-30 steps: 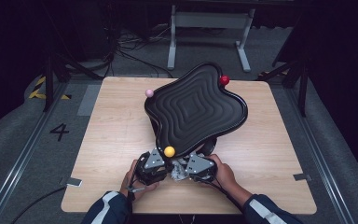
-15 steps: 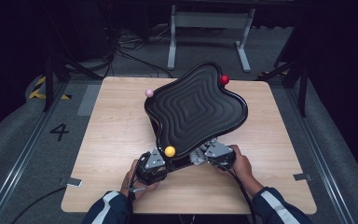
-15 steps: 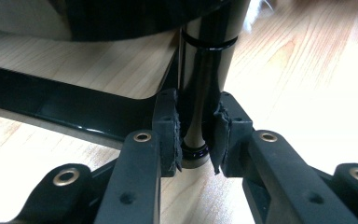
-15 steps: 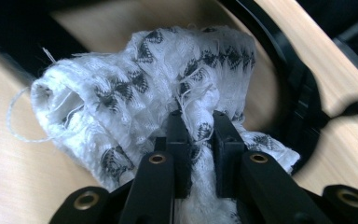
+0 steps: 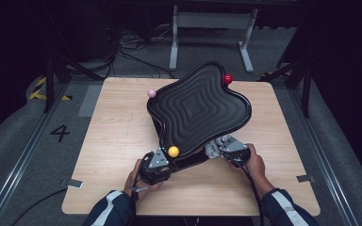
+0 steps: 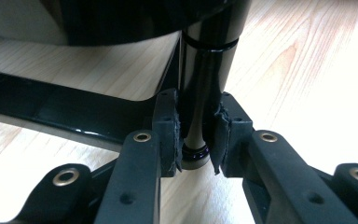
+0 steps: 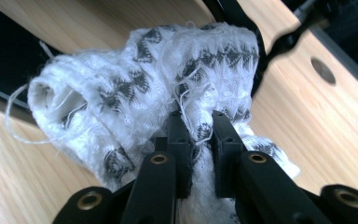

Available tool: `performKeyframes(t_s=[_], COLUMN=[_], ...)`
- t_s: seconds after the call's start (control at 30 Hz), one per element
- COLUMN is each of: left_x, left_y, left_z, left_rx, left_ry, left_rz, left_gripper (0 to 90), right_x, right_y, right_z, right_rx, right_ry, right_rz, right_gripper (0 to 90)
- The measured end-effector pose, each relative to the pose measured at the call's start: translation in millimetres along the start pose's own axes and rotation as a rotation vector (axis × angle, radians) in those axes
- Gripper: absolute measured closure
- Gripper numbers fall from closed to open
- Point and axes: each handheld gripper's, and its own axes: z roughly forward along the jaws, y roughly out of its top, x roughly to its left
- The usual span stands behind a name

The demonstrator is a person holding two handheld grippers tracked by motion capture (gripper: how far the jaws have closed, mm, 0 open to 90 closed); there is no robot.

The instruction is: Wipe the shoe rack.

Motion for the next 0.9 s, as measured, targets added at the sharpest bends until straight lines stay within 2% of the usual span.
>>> performKeyframes(t_s=[0.17,0.33,0.47,0.67,0.7,0.73,0.87,0.9], left_x=[0.4,1.7,2.2,1.9,1.9,1.8,2.0,1.9], left_y=[6.6,9.9,11.3,11.8,11.8,11.8,11.8,11.8], left_z=[8.1,12.4,14.4,14.9,14.9,14.9,14.9,15.0], left_rx=[0.005,0.003,-0.001,0.003,0.003,0.004,0.004,0.003], left_ry=[-0.004,0.005,0.006,0.006,0.006,0.007,0.004,0.004], left_rz=[0.008,0.004,0.007,0.003,0.004,0.004,0.002,0.001], left_gripper=[73.3,73.4,73.4,73.3,73.3,73.3,73.2,73.2], right_x=[-4.0,0.2,9.6,19.7,23.8,24.0,20.2,18.1], right_y=[-7.7,-11.4,-8.8,-1.8,1.0,1.3,0.4,0.8], right_z=[-10.0,-30.0,-47.0,-59.1,-66.4,-69.3,-89.2,-94.1], right_rx=[-0.002,-0.047,-0.093,-0.149,-0.186,-0.198,-0.297,-0.319], right_ry=[-0.004,0.018,0.032,0.035,0.021,0.008,-0.106,-0.120], right_rz=[0.030,0.055,0.043,0.018,0.013,0.015,0.084,0.098], right_gripper=[81.3,81.4,81.4,81.5,81.4,81.4,81.5,81.5])
